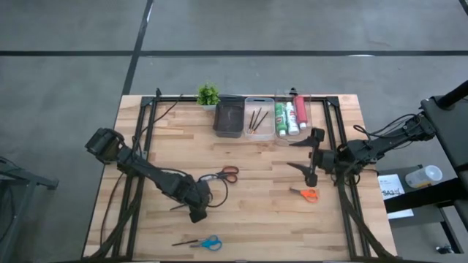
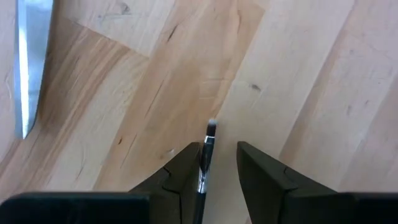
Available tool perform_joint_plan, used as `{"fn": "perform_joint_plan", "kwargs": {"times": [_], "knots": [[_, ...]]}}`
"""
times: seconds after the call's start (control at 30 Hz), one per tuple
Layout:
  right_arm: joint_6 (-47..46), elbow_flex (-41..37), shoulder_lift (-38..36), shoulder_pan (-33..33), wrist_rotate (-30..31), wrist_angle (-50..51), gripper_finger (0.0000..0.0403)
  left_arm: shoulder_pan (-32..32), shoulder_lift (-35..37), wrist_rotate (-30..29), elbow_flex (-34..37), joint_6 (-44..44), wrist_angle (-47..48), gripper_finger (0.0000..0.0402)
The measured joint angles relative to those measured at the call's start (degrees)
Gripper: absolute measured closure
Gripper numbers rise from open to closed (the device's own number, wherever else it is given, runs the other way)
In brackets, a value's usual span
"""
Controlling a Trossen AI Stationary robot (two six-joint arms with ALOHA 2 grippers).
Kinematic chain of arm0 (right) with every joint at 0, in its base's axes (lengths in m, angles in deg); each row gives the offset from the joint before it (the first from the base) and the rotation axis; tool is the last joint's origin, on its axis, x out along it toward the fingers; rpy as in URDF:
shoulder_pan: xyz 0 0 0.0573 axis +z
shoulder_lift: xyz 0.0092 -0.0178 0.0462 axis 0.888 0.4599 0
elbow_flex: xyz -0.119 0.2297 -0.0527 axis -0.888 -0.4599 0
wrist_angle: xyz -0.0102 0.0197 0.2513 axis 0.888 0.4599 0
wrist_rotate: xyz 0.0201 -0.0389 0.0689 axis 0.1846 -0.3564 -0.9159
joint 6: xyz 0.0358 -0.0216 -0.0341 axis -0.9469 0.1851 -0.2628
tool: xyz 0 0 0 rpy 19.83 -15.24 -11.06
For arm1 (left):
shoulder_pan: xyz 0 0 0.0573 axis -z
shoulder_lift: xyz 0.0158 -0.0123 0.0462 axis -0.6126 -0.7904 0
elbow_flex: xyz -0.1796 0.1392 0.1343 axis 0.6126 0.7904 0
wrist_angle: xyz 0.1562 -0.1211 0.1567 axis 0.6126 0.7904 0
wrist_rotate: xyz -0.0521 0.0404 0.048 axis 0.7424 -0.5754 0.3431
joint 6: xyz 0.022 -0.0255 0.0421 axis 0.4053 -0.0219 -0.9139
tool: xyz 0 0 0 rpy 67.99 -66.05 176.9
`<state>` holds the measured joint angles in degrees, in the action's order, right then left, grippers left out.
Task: Pick & Place Paint Supplies
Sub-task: Put the top silver paint brush into the white transparent bin
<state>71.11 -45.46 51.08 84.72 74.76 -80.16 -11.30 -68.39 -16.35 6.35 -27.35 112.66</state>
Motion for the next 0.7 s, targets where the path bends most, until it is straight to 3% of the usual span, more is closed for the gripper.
{"fn": "perform_joint_plan", "kwargs": {"times": [0.23, 0.7], "knots": [[9.3, 0.0, 0.0, 0.0, 0.0, 0.0, 0.0115, 0.1, 0.0, 1.0, 0.2, -1.3, 0.1, 0.0284], [4.5, 0.0, 0.0, 0.0, 0.0, 0.0, 0.0115, -0.1, 0.0, 4.6, -0.4, -7.6, 3.5, 0.0284]]}}
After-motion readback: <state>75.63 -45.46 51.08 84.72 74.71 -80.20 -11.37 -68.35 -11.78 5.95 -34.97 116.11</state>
